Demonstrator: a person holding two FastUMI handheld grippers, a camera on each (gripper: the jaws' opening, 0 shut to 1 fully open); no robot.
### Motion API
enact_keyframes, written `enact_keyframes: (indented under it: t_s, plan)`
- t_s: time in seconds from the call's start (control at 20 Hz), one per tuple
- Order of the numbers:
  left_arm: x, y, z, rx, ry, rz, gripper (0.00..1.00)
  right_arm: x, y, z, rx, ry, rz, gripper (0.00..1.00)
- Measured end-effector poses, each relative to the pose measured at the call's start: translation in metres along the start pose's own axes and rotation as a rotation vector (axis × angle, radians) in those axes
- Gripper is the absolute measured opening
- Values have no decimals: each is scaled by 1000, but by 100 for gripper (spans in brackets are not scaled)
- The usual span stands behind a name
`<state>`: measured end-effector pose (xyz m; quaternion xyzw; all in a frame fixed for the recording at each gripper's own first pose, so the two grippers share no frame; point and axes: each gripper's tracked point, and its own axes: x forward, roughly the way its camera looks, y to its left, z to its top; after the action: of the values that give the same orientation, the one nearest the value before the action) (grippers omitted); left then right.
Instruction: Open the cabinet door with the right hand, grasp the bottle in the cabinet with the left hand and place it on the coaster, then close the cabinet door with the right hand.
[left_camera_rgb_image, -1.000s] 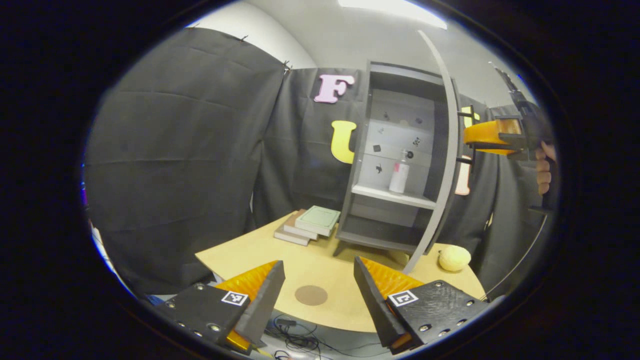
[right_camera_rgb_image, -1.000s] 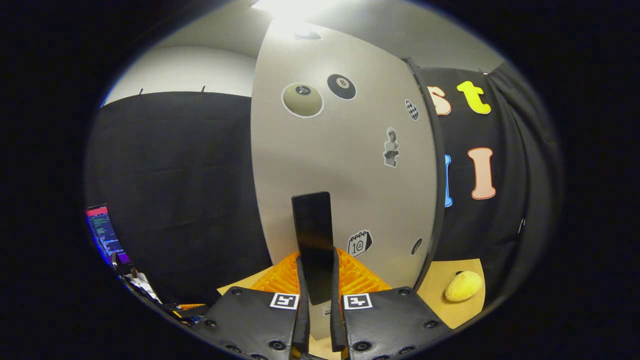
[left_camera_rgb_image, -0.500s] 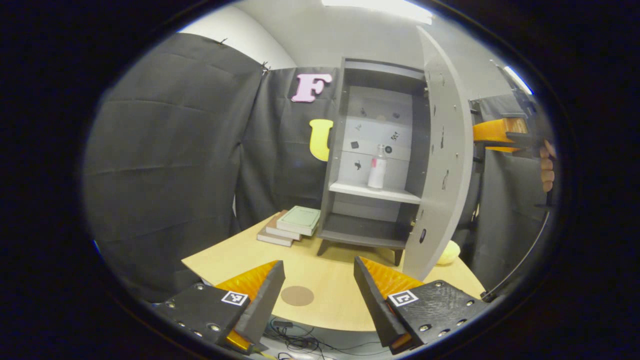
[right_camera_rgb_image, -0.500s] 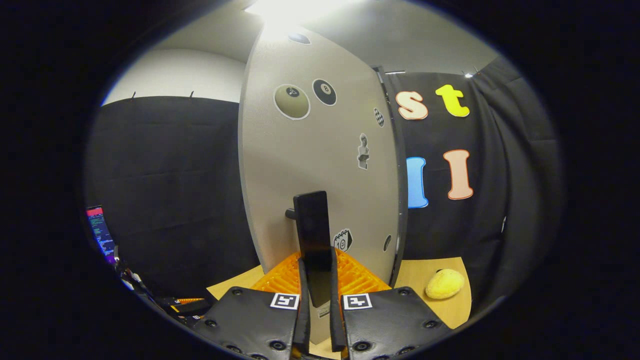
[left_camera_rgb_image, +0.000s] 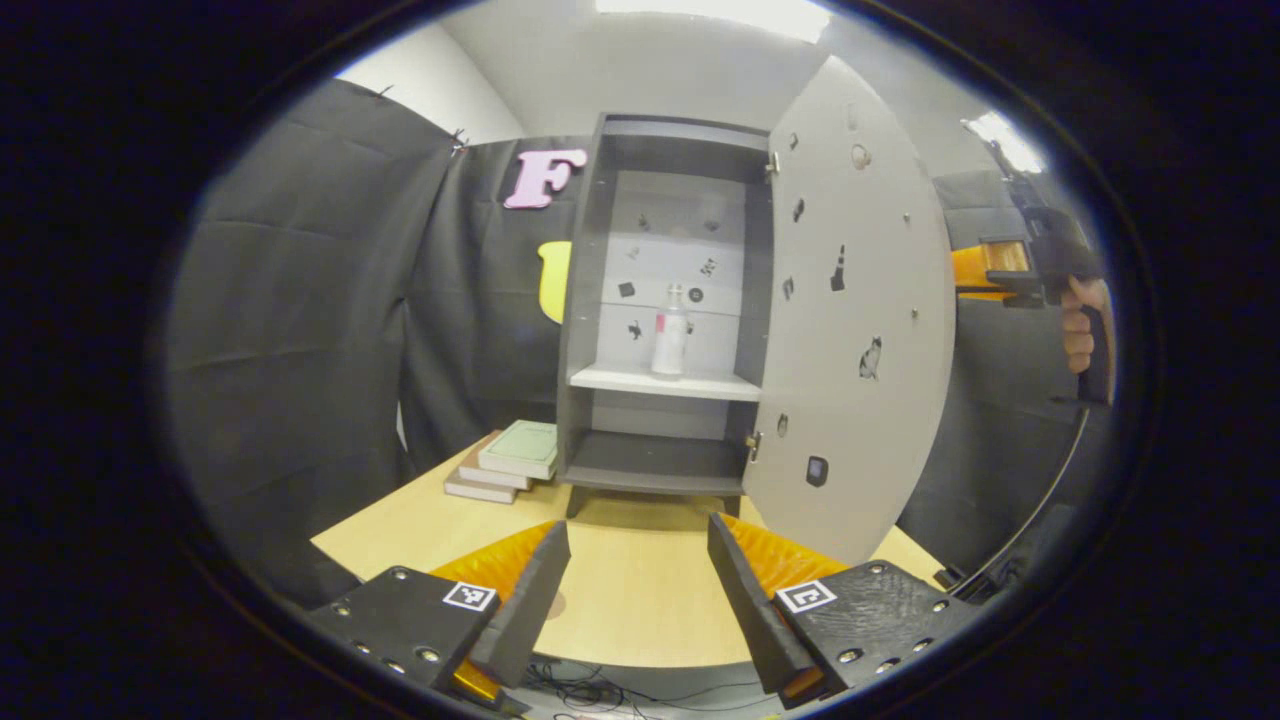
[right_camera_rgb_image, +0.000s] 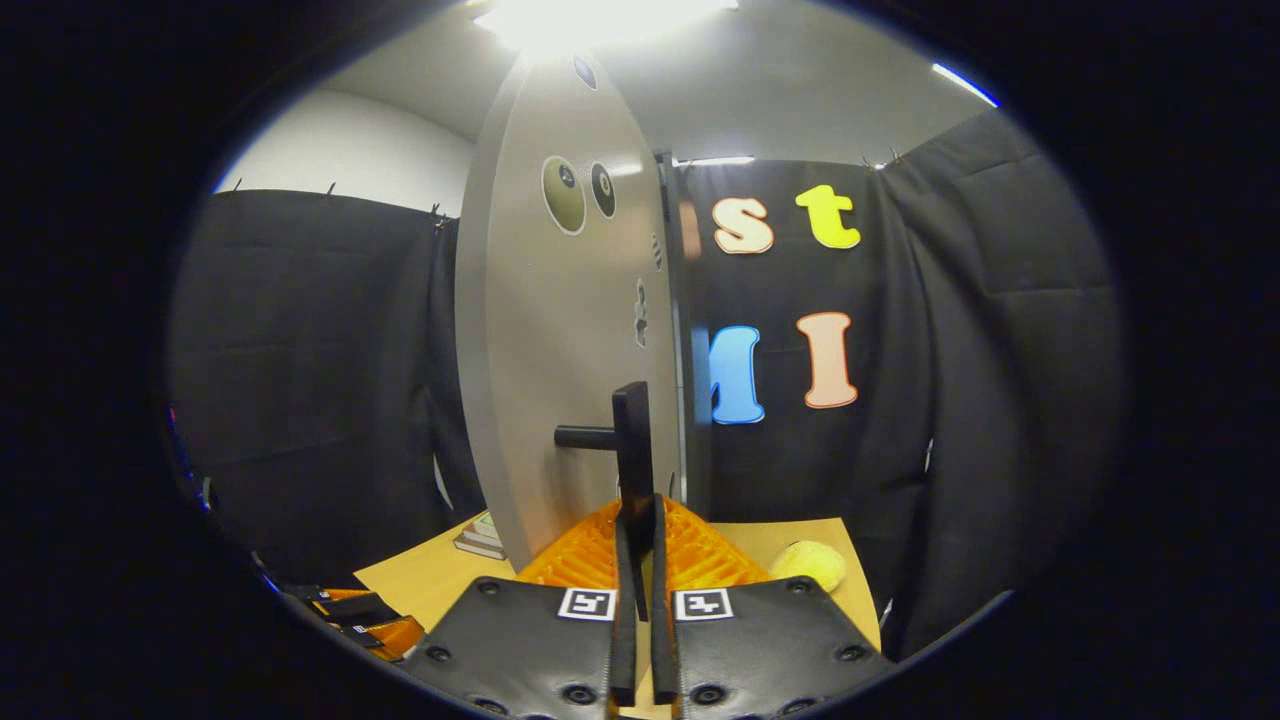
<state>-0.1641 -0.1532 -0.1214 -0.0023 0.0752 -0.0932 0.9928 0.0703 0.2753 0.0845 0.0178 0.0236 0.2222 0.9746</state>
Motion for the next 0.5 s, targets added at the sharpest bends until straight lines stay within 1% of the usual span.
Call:
enact_keyframes:
  t_s: [0.05,0.1,0.15,0.3,0.45,0.5]
  plan:
    - [2,-7,-1,3,5,-18,86,-4,3,1,19,-2,6,3]
    - [4,-12,-3,8,11,-30,84,-3,8,0,31,5,24,2]
    - [5,-16,-2,12,17,-40,84,-3,11,3,31,1,23,2]
    - [10,-21,1,22,19,-57,84,-4,-4,1,-25,-15,-16,2]
    - [19,-18,2,24,24,-67,84,-3,1,0,25,-9,-19,2]
    - [22,-16,1,24,30,-66,86,-4,3,0,35,-6,-19,2]
